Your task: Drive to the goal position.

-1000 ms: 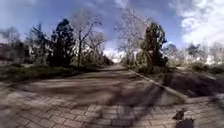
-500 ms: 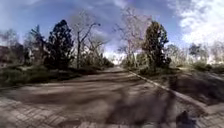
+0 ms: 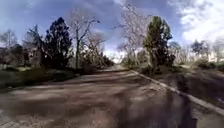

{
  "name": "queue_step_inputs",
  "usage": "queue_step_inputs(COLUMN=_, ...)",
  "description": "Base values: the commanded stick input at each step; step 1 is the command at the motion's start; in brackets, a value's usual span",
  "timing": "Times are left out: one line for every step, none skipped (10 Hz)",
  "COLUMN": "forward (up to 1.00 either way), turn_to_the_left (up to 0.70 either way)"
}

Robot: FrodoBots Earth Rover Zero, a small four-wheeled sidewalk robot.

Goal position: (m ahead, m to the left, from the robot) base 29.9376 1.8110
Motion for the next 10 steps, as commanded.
queue_step_inputs(forward=1.00, turn_to_the_left=0.00)
queue_step_inputs(forward=1.00, turn_to_the_left=0.00)
queue_step_inputs(forward=1.00, turn_to_the_left=0.00)
queue_step_inputs(forward=1.00, turn_to_the_left=0.00)
queue_step_inputs(forward=1.00, turn_to_the_left=0.00)
queue_step_inputs(forward=1.00, turn_to_the_left=0.00)
queue_step_inputs(forward=1.00, turn_to_the_left=0.00)
queue_step_inputs(forward=1.00, turn_to_the_left=0.00)
queue_step_inputs(forward=1.00, turn_to_the_left=0.00)
queue_step_inputs(forward=1.00, turn_to_the_left=0.00)
